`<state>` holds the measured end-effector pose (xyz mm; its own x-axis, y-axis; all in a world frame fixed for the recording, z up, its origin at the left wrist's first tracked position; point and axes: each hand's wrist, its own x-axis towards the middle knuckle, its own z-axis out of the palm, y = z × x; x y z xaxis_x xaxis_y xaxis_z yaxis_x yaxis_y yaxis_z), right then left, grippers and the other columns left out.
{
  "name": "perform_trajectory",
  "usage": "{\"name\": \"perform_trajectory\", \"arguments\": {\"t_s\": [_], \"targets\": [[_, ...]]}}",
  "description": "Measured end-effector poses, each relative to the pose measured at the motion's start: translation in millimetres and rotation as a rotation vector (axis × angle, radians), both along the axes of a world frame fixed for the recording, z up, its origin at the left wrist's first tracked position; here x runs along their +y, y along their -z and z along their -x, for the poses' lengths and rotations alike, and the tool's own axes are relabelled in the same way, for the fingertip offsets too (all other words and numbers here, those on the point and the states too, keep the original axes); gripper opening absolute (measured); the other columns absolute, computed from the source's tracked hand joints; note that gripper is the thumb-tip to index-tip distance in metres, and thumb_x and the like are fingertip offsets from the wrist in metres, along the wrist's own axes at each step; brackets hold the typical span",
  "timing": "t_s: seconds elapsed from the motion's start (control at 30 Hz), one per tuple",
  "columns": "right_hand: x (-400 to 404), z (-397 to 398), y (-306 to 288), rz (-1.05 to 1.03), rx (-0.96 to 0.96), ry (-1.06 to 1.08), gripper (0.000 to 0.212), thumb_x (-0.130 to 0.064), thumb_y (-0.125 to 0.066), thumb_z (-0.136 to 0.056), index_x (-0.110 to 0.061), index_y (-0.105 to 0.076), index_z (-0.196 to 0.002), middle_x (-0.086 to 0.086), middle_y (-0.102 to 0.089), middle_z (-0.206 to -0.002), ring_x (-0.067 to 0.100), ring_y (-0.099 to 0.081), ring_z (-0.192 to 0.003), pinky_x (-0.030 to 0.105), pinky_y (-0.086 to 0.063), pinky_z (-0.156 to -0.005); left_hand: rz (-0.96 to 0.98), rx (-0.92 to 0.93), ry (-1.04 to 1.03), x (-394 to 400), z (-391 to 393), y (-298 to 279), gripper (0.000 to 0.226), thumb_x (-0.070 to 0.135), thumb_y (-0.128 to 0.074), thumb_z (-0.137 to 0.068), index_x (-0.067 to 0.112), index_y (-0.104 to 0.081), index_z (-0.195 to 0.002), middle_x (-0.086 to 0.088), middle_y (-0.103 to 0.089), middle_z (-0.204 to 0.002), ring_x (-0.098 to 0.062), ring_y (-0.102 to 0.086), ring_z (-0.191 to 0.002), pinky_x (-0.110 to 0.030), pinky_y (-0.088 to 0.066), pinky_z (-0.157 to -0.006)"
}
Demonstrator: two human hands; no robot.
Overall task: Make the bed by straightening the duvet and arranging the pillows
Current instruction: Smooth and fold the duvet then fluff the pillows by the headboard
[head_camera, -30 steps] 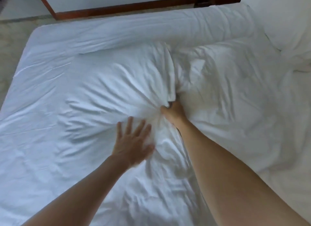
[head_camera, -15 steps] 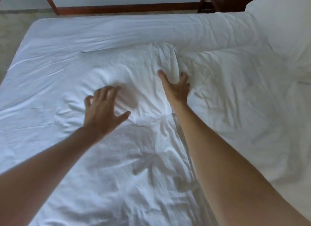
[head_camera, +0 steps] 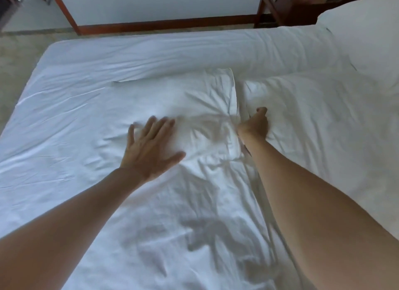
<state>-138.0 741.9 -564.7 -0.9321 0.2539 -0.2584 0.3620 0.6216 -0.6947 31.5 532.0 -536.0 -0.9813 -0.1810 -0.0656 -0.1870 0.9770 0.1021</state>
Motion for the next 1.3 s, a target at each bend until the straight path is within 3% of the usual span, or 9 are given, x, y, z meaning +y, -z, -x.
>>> {"name": "perform_trajectory", "arguments": {"t_s": [0.1, 0.2, 0.3, 0.4, 0.53, 0.73, 0.97, 1.1, 1.3], "targets": [[-12, -11, -13, -0.028, 0.512, -0.058, 0.054, 0.004, -0.049, -0.082, -0.01, -0.049, -0.134, 0.013, -0.058, -0.127, 0.033, -0.056, -0.117, 0.046, -0.047, -0.098, -0.011, 0.039, -0.138, -13, 13, -2, 0.108, 0.087, -0.043, -0.07, 0.038, 0.001, -0.155, 0.01, 0.005, -0.165, -0.019, 0.012, -0.152, -0.06, 0.002, -0.117], [-55, -28, -27, -0.245, 0.807, -0.514, 0.049, -0.025, -0.047, -0.089, -0.011, -0.054, -0.135, 0.014, -0.054, -0.139, 0.031, -0.048, -0.131, 0.042, -0.036, -0.109, 0.006, -0.119, -0.153, -14, 23, 6, 0.118, 0.093, -0.04, -0.064, 0.037, 0.014, -0.153, 0.009, 0.015, -0.164, -0.024, 0.018, -0.15, -0.062, 0.002, -0.117], [-80, -37, -7, -0.531, 0.402, -0.934, 0.07, -0.057, -0.035, -0.094, -0.027, -0.021, -0.156, 0.016, -0.013, -0.164, 0.032, -0.011, -0.151, 0.049, -0.009, -0.122, 0.011, -0.192, -0.125, -4, 25, 18, 0.125, 0.097, -0.037, -0.06, 0.033, 0.015, -0.154, 0.012, 0.015, -0.164, -0.023, 0.017, -0.151, -0.061, 0.001, -0.117], [-63, -19, 17, -0.553, 0.084, -0.913, 0.082, -0.072, -0.027, -0.091, -0.034, 0.004, -0.157, 0.017, 0.009, -0.164, 0.03, 0.005, -0.153, 0.043, -0.002, -0.123, 0.03, -0.268, -0.041, -10, 32, 15, 0.128, 0.102, -0.029, -0.053, 0.033, 0.005, -0.156, 0.014, 0.002, -0.165, -0.019, 0.004, -0.152, -0.057, -0.009, -0.118], [-37, -3, 38, -0.618, -0.001, -0.957, 0.088, -0.077, -0.019, -0.09, -0.028, 0.008, -0.158, 0.008, 0.01, -0.166, 0.022, 0.007, -0.153, 0.038, 0.0, -0.124, 0.06, -0.166, -0.055, -55, 34, 2, 0.126, 0.102, -0.029, -0.051, 0.034, -0.009, -0.155, 0.007, -0.014, -0.164, -0.022, -0.015, -0.15, -0.053, -0.02, -0.116], [-24, -10, 65, -0.749, 0.003, -0.926, 0.092, -0.078, -0.01, -0.089, -0.021, 0.015, -0.157, 0.006, 0.018, -0.164, 0.019, 0.013, -0.152, 0.039, 0.005, -0.123, 0.03, -0.336, -0.259, -46, 15, 62, 0.131, 0.102, -0.037, -0.048, 0.045, 0.027, -0.146, 0.006, 0.031, -0.159, -0.033, 0.023, -0.148, -0.07, 0.0, -0.112], [-82, -36, 50, -1.065, -0.337, -0.912, 0.059, -0.041, -0.042, -0.101, -0.009, -0.038, -0.15, 0.019, -0.038, -0.152, 0.042, -0.036, -0.139, 0.063, -0.029, -0.112, 0.134, -0.549, -0.223, -37, 22, 84, 0.127, 0.1, -0.037, -0.054, 0.041, 0.02, -0.151, 0.007, 0.019, -0.163, -0.039, 0.016, -0.148, -0.073, -0.004, -0.11], [-77, -102, 45, -0.947, -0.217, -0.918, 0.071, -0.049, -0.022, -0.103, 0.001, -0.026, -0.153, 0.03, -0.02, -0.158, 0.048, -0.013, -0.147, 0.061, 0.002, -0.117, 0.121, -0.524, -0.227, -18, -8, 84, 0.103, 0.094, -0.017, -0.068, 0.043, 0.011, -0.153, 0.01, 0.014, -0.164, -0.039, 0.019, -0.148, -0.077, 0.0, -0.106], [-13, -177, 60, -0.57, 0.033, -0.887, 0.079, -0.057, -0.024, -0.101, -0.006, -0.004, -0.158, 0.021, -0.002, -0.164, 0.031, 0.004, -0.153, 0.04, 0.002, -0.123, 0.096, -0.431, -0.242, 51, -86, 77, 0.079, 0.076, -0.003, -0.086, 0.039, 0.006, -0.155, 0.01, 0.008, -0.165, -0.041, 0.019, -0.147, -0.077, 0.01, -0.104]]}}
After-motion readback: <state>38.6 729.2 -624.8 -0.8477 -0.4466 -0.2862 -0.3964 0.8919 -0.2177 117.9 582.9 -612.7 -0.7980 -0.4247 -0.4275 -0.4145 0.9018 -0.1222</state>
